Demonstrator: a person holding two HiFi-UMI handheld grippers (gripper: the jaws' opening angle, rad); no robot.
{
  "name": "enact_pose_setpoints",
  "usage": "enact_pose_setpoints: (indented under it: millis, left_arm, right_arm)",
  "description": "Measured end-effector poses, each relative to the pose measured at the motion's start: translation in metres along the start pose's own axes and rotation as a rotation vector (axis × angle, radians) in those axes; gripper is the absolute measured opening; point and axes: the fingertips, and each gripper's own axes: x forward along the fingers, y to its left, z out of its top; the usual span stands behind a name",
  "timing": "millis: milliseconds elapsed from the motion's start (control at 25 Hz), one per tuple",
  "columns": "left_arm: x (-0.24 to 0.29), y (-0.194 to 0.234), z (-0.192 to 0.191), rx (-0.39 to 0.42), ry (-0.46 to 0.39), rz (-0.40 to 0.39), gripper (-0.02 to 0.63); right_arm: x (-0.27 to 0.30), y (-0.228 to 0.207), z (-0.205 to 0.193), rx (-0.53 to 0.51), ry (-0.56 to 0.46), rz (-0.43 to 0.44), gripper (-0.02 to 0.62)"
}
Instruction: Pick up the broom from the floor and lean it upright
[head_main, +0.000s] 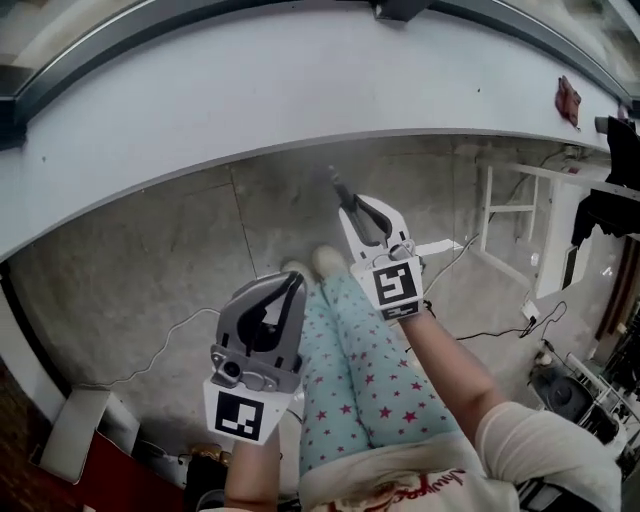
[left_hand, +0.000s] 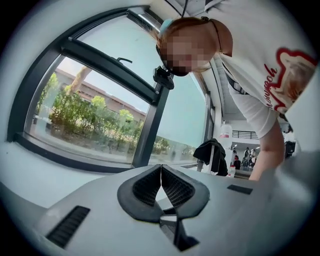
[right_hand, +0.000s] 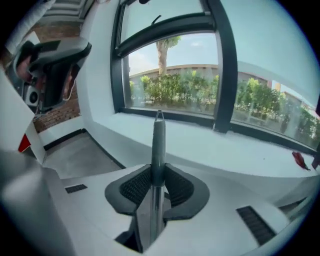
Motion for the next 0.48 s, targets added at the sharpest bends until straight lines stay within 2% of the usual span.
enact_pose_setpoints:
  millis: [120,320,480]
  left_arm:
    - [0.006,-0.021,0.02,0.001,0.004,-0.021,0.021]
    - [0.02,-0.052,0.05,0.02,0.0,-0.062,0.021]
    - [0.025,-0.059,0.069,0.054,-0.004,-0.08,0.021]
  right_arm:
    - [-0.027,-0.02,0.035,0.041,-0.054,-0.067,0.101]
    - [-0.056,-0.047,0.081,0.03,-0.147,-0.107,0.101]
    - [-0.062,-0.063,0.113,0.026,-0.22,-0.146,0.101]
